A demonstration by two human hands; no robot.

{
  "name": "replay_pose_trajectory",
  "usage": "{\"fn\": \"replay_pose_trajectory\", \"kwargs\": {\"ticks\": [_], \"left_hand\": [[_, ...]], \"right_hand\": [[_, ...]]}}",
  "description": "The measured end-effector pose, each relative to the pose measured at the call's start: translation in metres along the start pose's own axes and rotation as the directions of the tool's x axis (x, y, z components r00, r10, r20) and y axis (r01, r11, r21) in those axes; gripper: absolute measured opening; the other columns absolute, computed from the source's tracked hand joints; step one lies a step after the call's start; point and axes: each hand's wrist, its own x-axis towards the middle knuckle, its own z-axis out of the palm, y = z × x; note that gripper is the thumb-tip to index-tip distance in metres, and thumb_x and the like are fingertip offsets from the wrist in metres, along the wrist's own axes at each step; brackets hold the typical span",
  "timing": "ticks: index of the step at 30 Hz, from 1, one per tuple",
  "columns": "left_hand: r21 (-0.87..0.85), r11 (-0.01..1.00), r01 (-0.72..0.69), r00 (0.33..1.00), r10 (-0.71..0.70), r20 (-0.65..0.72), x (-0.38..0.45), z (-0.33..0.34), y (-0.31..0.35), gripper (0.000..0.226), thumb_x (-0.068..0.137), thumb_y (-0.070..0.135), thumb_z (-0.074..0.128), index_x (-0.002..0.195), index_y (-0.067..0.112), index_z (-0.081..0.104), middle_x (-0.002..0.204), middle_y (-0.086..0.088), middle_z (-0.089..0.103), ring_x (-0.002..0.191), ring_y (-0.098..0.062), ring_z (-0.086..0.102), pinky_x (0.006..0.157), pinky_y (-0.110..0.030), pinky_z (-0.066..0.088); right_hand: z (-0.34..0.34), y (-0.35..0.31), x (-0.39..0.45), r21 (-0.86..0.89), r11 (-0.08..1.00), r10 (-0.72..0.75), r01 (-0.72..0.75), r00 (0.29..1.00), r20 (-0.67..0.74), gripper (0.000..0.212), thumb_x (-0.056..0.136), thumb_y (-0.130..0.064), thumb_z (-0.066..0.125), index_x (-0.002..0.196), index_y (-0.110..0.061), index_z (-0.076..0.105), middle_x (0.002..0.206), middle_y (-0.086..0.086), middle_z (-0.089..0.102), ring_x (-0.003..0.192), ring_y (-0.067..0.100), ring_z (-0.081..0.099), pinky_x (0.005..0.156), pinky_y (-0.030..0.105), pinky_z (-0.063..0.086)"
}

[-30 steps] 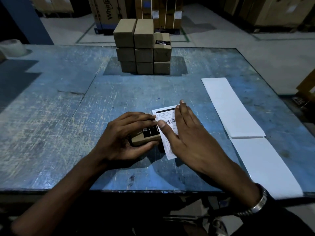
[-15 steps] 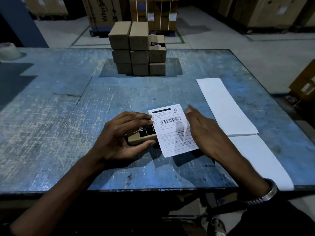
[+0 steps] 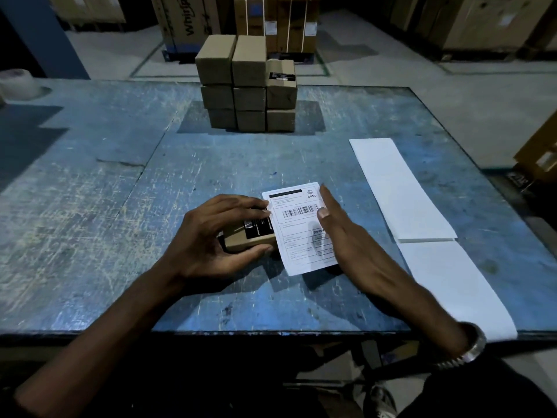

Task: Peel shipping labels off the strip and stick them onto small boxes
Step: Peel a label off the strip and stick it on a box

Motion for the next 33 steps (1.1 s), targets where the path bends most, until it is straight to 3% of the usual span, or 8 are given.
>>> {"fn": "replay_pose_trajectory", "kwargs": {"ticks": [5,10,13,16,19,23,27,33], "left_hand": [[0.0,1.0,-0.01,1.0,0.01,-0.006,0.0,0.0,0.001,0.044,0.079,0.032,0.093,0.117,0.012,0.081,0.13,0.002,0.074,0.122,-0.012,0.069,0.101,-0.035,0.055],[-0.009,1.0,-0.006,1.0,0.006,-0.007,0.0,0.0,-0.002,0.045,0.078,0.028,0.095,0.117,0.011,0.081,0.131,0.002,0.074,0.122,-0.015,0.069,0.099,-0.042,0.057],[-0.017,1.0,-0.008,1.0,0.008,-0.003,0.0,0.0,-0.003,0.045,0.078,0.028,0.095,0.117,0.011,0.081,0.132,0.002,0.074,0.122,-0.015,0.069,0.098,-0.043,0.057],[-0.026,1.0,0.009,1.0,-0.009,-0.01,0.0,0.0,-0.003,0.045,0.077,0.026,0.097,0.116,0.013,0.081,0.131,0.004,0.074,0.122,-0.014,0.069,0.098,-0.042,0.057],[-0.06,0.998,0.032,0.999,-0.033,-0.01,0.001,0.0,-0.003,0.043,0.078,0.026,0.096,0.116,0.014,0.081,0.13,0.005,0.074,0.123,-0.013,0.069,0.099,-0.042,0.056],[-0.068,0.997,0.027,1.0,-0.027,0.003,0.002,-0.002,-0.005,0.043,0.078,0.028,0.096,0.116,0.014,0.081,0.13,0.006,0.074,0.123,-0.013,0.069,0.097,-0.042,0.057],[-0.058,0.998,0.039,0.999,-0.04,-0.001,0.002,-0.002,-0.005,0.045,0.077,0.03,0.097,0.116,0.015,0.081,0.13,0.006,0.074,0.123,-0.011,0.069,0.097,-0.042,0.058],[-0.036,0.996,0.076,0.997,-0.077,-0.013,-0.001,-0.004,-0.001,0.064,0.075,0.035,0.097,0.131,0.016,0.073,0.139,0.003,0.065,0.13,-0.01,0.063,0.102,-0.036,0.057]], "right_hand": [[-0.015,0.004,0.002,-0.05,0.99,0.133,-0.134,0.991,-0.01,0.08,0.089,-0.097,0.015,0.16,-0.062,0.029,0.168,-0.022,0.037,0.157,0.01,0.036,0.132,0.048,0.022],[-0.003,0.002,-0.007,-0.1,0.995,0.018,-0.017,1.0,0.018,0.066,0.105,-0.076,0.015,0.167,-0.052,0.021,0.172,-0.027,0.026,0.161,0.002,0.02,0.134,0.036,0.009],[-0.016,-0.001,-0.003,-0.148,0.982,0.127,-0.119,0.991,0.045,0.078,0.099,-0.086,0.013,0.161,-0.049,0.04,0.168,-0.016,0.04,0.155,0.013,0.038,0.129,0.04,0.024],[-0.032,-0.006,0.007,-0.148,0.987,0.047,-0.062,0.994,-0.103,0.089,0.09,-0.095,0.009,0.154,-0.049,0.049,0.158,-0.008,0.056,0.146,0.021,0.052,0.118,0.042,0.036],[-0.041,-0.014,0.012,-0.206,0.972,-0.148,0.116,0.978,-0.146,0.076,0.1,-0.083,0.017,0.163,-0.047,0.037,0.168,-0.02,0.038,0.154,0.004,0.036,0.121,0.025,0.023],[-0.031,-0.026,0.009,-0.442,0.812,-0.349,0.381,0.924,0.154,0.062,0.111,-0.057,0.024,0.171,-0.039,0.017,0.17,-0.029,0.006,0.156,-0.018,0.001,0.122,0.006,0.004],[-0.013,-0.012,0.011,-0.605,0.664,-0.276,0.439,0.897,0.346,0.073,0.106,-0.064,0.007,0.17,-0.033,-0.007,0.175,-0.022,-0.018,0.153,-0.015,-0.024,0.131,0.023,-0.008],[-0.029,-0.009,0.007,-0.59,0.744,-0.166,0.314,0.942,0.292,0.076,0.102,-0.067,0.008,0.169,-0.035,-0.01,0.171,-0.027,-0.021,0.149,-0.021,-0.024,0.128,0.017,-0.011]]}}
